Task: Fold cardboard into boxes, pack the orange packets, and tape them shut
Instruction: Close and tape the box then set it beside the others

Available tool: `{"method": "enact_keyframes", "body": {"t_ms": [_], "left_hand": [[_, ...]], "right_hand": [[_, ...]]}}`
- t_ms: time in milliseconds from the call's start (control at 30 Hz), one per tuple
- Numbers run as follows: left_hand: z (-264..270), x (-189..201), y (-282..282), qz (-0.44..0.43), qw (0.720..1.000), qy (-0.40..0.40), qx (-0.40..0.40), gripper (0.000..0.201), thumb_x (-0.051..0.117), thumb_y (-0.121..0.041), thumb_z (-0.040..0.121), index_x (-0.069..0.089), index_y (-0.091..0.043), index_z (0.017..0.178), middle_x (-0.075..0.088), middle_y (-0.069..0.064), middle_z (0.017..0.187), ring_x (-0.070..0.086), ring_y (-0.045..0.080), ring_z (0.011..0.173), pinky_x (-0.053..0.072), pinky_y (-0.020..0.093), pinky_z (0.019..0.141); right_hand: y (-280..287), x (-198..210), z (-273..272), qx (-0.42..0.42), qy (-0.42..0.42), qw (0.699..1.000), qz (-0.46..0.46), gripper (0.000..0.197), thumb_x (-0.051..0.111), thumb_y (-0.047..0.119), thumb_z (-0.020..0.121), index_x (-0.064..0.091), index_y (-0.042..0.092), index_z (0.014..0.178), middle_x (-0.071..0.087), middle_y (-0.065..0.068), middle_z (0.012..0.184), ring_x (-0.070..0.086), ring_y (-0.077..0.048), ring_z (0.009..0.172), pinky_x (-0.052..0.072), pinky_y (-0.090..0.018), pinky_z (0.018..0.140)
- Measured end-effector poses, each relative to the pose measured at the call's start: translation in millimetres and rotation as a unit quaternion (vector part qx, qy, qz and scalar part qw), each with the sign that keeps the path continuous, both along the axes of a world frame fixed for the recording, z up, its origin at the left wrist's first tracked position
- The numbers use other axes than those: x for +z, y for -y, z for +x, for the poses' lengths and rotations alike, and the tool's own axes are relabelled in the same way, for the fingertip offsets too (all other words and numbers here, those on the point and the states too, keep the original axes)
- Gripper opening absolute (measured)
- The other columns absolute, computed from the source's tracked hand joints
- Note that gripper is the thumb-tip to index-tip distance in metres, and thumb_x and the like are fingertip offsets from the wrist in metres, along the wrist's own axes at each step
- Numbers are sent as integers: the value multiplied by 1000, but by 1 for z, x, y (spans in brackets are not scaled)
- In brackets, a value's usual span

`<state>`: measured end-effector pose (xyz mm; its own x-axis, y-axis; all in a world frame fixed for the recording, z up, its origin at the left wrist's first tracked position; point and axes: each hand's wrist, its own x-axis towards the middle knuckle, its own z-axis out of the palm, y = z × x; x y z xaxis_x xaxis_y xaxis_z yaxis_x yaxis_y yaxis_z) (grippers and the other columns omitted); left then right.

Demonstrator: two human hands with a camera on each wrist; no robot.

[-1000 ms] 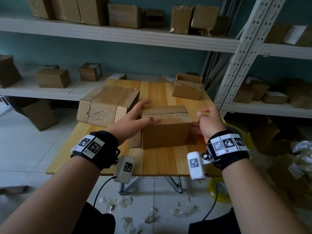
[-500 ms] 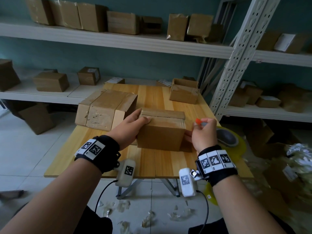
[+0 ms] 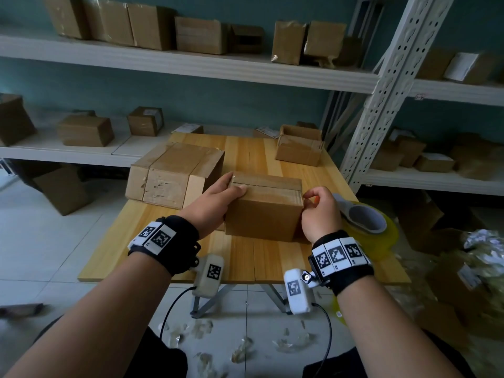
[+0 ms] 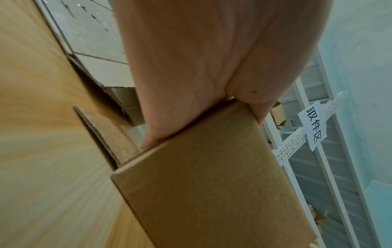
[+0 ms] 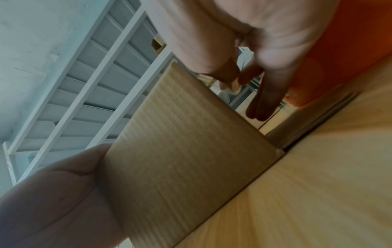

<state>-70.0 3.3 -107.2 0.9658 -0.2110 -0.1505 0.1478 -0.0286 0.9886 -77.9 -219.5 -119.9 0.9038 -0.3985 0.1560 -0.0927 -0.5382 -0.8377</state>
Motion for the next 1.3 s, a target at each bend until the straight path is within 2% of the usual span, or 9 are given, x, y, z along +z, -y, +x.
{"method": "enact_keyframes", "body": {"t_ms": [133, 533, 667, 900, 1033, 1133, 1233, 1267, 1300], "left_hand": [[2, -2, -3, 5, 1000, 3, -10, 93, 70, -50, 92, 20, -32, 168, 38, 7, 161, 52, 27, 135, 40, 48, 122], [-10, -5, 2, 6, 1000, 7, -4, 78, 56, -48, 106, 12, -36, 169, 30, 5, 166, 47, 29, 138, 37, 50, 124], [-12, -1, 5, 6, 1000, 7, 7, 76, 54, -44, 108, 12, -33, 169, 32, 2, 162, 47, 26, 137, 37, 45, 123], [-13, -1, 6, 9, 1000, 10, 22, 78, 57, -44, 106, 13, -32, 169, 34, 1, 158, 47, 27, 137, 38, 50, 123], [-12, -1, 6, 3, 999, 11, 31, 80, 61, -46, 104, 18, -30, 169, 38, 2, 158, 49, 28, 137, 39, 51, 122], [-13, -1, 6, 23, 999, 32, 17, 70, 63, -54, 99, 42, -22, 158, 58, 4, 145, 59, 27, 127, 48, 51, 115], [-11, -1, 7, 67, 996, 60, 12, 53, 56, -50, 105, 52, -21, 149, 66, 2, 131, 64, 22, 120, 54, 44, 108], [-10, 0, 6, 76, 995, 65, 11, 53, 56, -51, 105, 52, -20, 148, 66, 2, 130, 65, 22, 119, 54, 44, 108], [-9, 0, 6, 82, 994, 67, 9, 52, 55, -51, 106, 53, -20, 147, 67, 2, 129, 65, 22, 119, 54, 44, 108]], "right_hand": [[-4, 1, 3, 1, -1, 1000, -9, 21, 49, -1, 104, 59, 16, 111, 54, 7, 84, 53, -7, 70, 41, -24, 56], [-3, 5, -1, 18, -32, 999, -22, 30, 49, -3, 103, 60, 16, 124, 62, -4, 102, 51, -7, 75, 41, -22, 59], [-3, 10, -2, 32, -48, 997, -47, 31, 47, -1, 104, 64, 13, 127, 63, -5, 106, 55, -17, 87, 44, -27, 66], [-5, 8, -8, 56, -80, 991, -95, 27, 50, 0, 104, 73, 9, 113, 72, -11, 109, 61, -25, 94, 43, -27, 77], [-4, 9, -9, 56, -74, 991, -92, 31, 51, 0, 102, 69, 19, 86, 65, 2, 82, 65, -28, 91, 38, -22, 59], [-3, 11, -12, 51, -28, 997, -57, 37, 51, -4, 100, 75, 16, 119, 71, 3, 105, 64, -17, 97, 45, -18, 71], [-3, 18, -15, 69, -13, 997, -30, 44, 43, -4, 104, 72, 17, 131, 64, 10, 101, 57, 0, 83, 43, -8, 67], [-4, 19, -15, 73, -17, 997, -15, 44, 41, -2, 106, 71, 16, 132, 66, 9, 103, 60, 0, 86, 48, -9, 71], [-5, 21, -15, 69, -21, 997, 6, 44, 38, 1, 107, 69, 13, 135, 70, 4, 111, 66, -8, 98, 53, -16, 84]]}}
